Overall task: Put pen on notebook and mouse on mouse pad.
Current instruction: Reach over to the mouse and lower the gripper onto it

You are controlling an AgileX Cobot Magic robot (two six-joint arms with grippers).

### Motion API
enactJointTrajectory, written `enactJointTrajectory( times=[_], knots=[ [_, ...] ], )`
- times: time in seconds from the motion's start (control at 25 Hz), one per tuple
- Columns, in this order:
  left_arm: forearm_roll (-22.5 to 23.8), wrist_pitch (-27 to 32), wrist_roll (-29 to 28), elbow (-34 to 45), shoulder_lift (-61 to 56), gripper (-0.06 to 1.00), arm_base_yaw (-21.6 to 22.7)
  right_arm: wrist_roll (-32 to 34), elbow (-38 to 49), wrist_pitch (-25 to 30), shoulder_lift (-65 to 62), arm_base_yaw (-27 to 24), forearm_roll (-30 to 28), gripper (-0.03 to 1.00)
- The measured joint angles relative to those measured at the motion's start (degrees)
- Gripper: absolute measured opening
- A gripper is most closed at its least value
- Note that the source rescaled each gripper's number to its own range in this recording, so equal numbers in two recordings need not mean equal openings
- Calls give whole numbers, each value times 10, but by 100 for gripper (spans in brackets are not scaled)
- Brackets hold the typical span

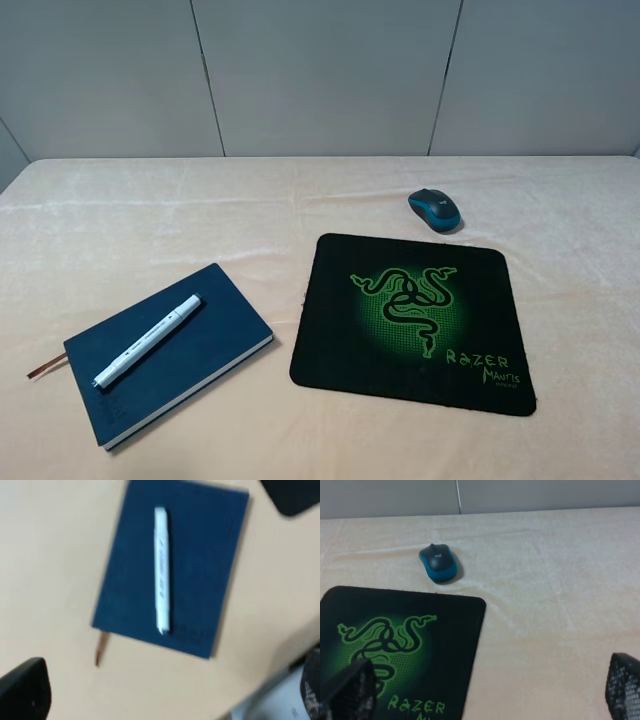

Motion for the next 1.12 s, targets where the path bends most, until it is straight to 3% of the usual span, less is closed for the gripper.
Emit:
enactJointTrajectory(
  times=[0.32,0.56,1.12],
  knots=[
    [-1,1,27,11,-176,100,0,0,0,0,0,0,0,100],
    [-24,1,29,79,-240,100,10,0,0,0,0,0,0,100],
    [-109,-49,29,217,-362,100,180,0,0,0,0,0,0,100]
  ],
)
